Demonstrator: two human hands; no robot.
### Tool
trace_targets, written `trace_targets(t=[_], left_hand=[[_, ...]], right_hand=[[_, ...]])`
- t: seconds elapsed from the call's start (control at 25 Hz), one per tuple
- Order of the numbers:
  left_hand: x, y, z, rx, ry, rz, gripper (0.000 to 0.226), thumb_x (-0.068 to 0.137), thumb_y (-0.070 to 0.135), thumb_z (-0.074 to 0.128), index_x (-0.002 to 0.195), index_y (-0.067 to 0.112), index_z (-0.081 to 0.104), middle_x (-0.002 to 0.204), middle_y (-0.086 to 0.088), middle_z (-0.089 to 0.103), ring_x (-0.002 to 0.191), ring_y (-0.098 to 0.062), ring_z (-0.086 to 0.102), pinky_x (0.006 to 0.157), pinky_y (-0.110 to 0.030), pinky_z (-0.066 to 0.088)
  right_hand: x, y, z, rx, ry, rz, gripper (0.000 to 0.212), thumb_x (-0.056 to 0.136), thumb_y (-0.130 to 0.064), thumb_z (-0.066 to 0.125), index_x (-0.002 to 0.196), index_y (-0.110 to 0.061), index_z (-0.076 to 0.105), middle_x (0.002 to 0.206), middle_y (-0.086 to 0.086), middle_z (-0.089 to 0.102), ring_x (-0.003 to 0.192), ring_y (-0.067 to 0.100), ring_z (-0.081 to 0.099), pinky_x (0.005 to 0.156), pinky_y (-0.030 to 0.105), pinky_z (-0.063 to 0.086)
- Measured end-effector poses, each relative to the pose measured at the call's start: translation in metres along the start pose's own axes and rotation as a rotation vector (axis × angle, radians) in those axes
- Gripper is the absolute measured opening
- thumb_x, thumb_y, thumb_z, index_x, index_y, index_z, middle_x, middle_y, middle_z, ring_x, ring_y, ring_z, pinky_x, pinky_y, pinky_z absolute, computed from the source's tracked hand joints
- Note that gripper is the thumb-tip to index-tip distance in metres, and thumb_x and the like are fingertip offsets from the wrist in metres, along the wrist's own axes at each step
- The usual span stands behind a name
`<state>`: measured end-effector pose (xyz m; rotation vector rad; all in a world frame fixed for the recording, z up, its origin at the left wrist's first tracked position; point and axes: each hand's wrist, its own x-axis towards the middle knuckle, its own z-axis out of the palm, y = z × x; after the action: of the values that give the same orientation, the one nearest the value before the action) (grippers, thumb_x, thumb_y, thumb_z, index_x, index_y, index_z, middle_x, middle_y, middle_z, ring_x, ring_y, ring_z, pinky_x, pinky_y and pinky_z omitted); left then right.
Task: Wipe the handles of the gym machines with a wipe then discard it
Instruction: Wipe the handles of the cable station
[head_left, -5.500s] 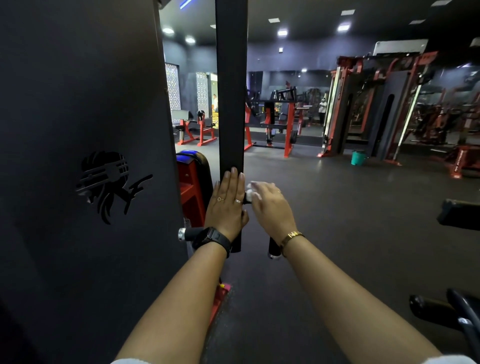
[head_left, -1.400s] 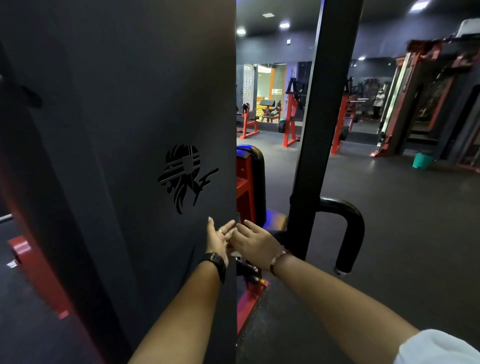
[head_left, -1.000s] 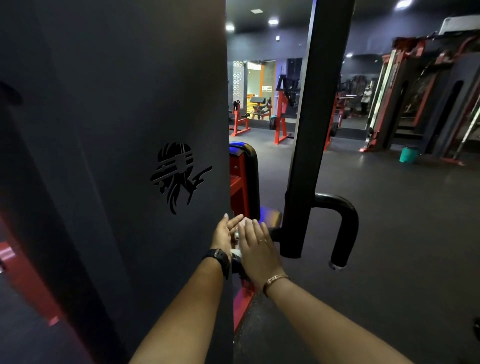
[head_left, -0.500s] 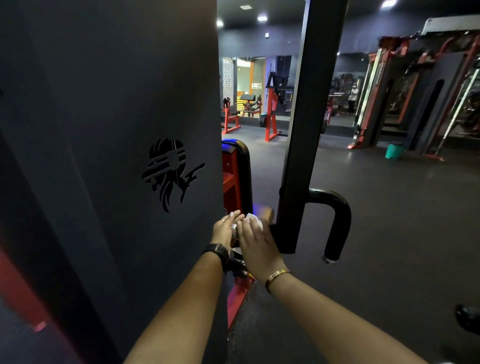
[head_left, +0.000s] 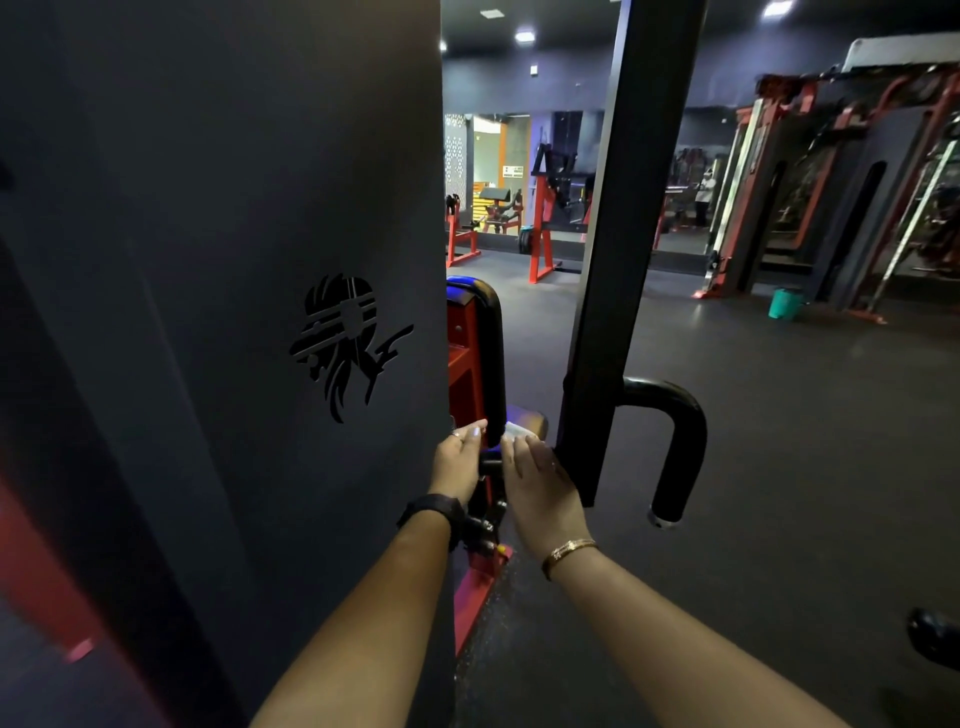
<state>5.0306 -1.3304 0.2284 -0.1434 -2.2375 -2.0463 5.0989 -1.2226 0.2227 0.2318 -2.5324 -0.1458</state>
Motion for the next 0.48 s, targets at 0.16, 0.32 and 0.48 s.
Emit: trace_targets(t=[0.16,0.32,0.48], left_hand=[[-0.007,-0.001,-0.004,0.66,-0.119,0.482,0.043,0.099,0.014,0.039,0.142,0.016,0.044,0.149,0.004,0.04,0.142,-0.009,0.025,0.117,-0.024,0.013],[-0.015,-0.01,-0.005,1.013,-0.165,0.593,0.064,0.094,0.019,0.04,0.152,0.017,0.014,0.16,0.004,0.012,0.147,-0.009,-0.002,0.12,-0.03,-0.005],[-0.015,-0.016,-0.005,1.269,-0.156,0.543,0.089,0.083,0.024,0.048,0.152,0.025,-0.009,0.16,0.005,-0.012,0.143,-0.011,-0.022,0.116,-0.036,-0.015]], right_hand=[[-0.005,0.004,0.003,-0.157,0.046,-0.027,0.058,0.078,-0.017,0.068,0.133,-0.006,0.052,0.13,0.014,0.056,0.125,0.026,0.051,0.11,0.039,0.032],[-0.002,0.002,-0.003,-0.322,-0.112,0.123,0.067,0.095,-0.022,0.03,0.149,-0.003,-0.004,0.156,0.022,0.002,0.145,0.034,-0.006,0.105,0.049,-0.029],[-0.03,0.004,0.007,-0.305,-0.002,0.069,0.058,0.094,-0.016,0.012,0.148,0.001,-0.002,0.155,0.024,-0.004,0.143,0.031,-0.014,0.112,0.048,-0.013]])
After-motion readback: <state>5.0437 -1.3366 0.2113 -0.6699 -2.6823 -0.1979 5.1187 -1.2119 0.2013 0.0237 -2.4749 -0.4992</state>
